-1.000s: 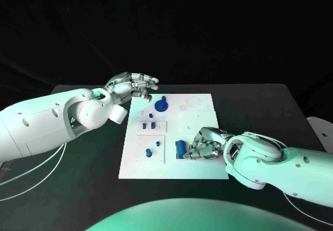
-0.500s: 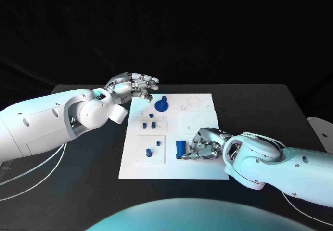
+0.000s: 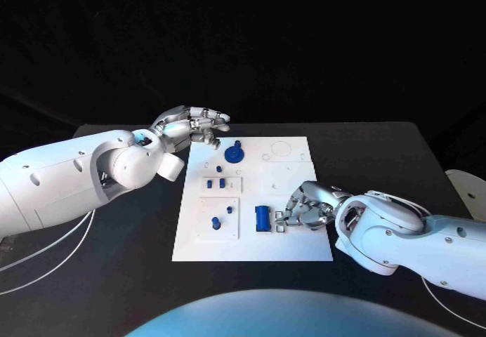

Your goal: Assemble the parts on the task board

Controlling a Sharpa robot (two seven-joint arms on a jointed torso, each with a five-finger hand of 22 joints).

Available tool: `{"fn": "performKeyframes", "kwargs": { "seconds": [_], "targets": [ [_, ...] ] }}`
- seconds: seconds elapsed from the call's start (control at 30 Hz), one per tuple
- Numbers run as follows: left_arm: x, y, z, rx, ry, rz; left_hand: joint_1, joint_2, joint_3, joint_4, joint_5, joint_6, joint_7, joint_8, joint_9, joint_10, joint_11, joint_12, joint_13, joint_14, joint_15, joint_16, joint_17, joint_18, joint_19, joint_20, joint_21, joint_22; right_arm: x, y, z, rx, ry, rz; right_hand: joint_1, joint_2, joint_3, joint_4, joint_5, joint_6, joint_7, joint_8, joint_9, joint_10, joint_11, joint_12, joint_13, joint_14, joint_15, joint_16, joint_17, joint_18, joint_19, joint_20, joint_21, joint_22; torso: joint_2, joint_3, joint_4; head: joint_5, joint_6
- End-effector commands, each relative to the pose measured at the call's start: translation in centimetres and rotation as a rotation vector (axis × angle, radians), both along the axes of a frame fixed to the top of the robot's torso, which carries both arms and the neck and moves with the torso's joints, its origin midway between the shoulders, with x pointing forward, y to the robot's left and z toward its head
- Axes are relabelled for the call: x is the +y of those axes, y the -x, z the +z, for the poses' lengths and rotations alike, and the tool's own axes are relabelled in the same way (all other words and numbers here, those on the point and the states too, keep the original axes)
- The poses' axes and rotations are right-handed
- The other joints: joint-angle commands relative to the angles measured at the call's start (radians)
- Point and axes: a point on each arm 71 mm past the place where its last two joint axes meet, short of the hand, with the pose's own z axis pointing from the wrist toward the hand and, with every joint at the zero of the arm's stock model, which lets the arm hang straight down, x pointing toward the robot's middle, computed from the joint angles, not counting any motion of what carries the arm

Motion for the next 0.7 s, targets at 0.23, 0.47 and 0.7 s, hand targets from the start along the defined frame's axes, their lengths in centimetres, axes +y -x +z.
{"fn": "performKeyframes", "kwargs": {
  "seconds": [0.23,0.47,0.7],
  "targets": [
    [0.3,0.3,0.1,-0.006,0.015,0.002,0.002,0.007,0.001,-0.004,0.005,-0.006,0.001,0.007,0.002,-0.01,0.0,0.007,0.002,-0.008,0.002,-0.003,-0.002,0.018,0.006,-0.001,-0.006,-0.001,-4.2,-0.3,0.9,-0.067,-0.027,-0.136,0.045,-0.005,-0.014,-0.005,0.007,-0.047,0.014,-0.026,0.002,0.033,0.018,-0.003,0.149,0.094,0.013,-0.004,0.221,-0.003,0.018,0.011,-0.003,0.184,-0.005,0.0001,-0.0113,-0.012,0.0],
    [0.5,0.5,-0.2,0.001,0.013,0.003,0.001,0.007,0.0,-0.004,0.005,-0.006,0.001,0.007,0.002,-0.01,0.0,0.007,0.002,-0.008,0.002,-0.003,-0.002,0.018,0.006,-0.001,-0.006,-0.001,-6.5,0.1,0.2,-0.054,0.055,-0.159,0.054,-0.005,-0.021,-0.003,0.0,-0.049,0.018,-0.031,-0.001,0.019,0.023,-0.035,0.131,0.09,0.017,-0.008,0.205,0.002,0.009,0.015,-0.031,0.177,-0.008,0.003,-0.0187,-0.021,0.0],
    [0.4,0.6,-0.4,0.005,0.013,0.0,0.001,0.007,0.0,-0.004,0.005,-0.006,0.001,0.007,0.002,-0.01,0.0,0.007,0.002,-0.008,0.002,-0.003,-0.002,0.018,0.006,-0.001,-0.006,-0.001,-7.2,0.4,-0.6,-0.038,0.104,-0.154,0.061,-0.001,-0.025,-0.003,0.002,-0.034,0.015,-0.023,0.003,0.012,0.021,-0.053,0.12,0.088,0.017,-0.011,0.197,0.005,0.005,0.016,-0.042,0.174,-0.011,0.0027,-0.0197,-0.02,0.0]
  ]
}}
